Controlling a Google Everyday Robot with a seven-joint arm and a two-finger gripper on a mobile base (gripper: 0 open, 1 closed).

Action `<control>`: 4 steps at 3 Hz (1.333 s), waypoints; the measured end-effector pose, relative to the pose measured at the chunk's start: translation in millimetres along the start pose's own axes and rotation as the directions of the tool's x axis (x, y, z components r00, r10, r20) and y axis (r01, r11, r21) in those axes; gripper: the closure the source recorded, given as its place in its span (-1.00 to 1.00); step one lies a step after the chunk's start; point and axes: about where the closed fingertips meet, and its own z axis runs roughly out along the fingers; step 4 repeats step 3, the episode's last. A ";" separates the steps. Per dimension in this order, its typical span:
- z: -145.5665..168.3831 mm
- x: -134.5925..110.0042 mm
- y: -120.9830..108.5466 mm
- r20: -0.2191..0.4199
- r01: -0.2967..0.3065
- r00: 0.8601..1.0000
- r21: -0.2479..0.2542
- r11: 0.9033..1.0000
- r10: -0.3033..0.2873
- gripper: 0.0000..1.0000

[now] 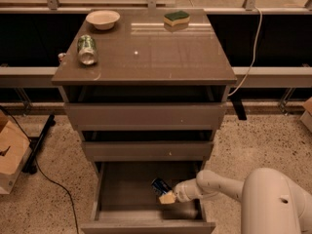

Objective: Place pepsi can into bottom drawer

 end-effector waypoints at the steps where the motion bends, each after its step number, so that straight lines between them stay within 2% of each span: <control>1: 16.0 28.8 -22.4 -0.014 -0.090 0.996 0.012 0.996 0.090 -0.75; 2: 24.8 47.3 -36.3 -0.020 -0.152 0.988 0.027 0.988 0.153 -1.00; 4: 25.6 48.6 -36.9 -0.020 -0.156 0.987 0.027 0.987 0.156 -1.00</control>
Offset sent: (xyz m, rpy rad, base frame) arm -0.0122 -0.0403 -0.0846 -0.0254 0.1549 -0.1793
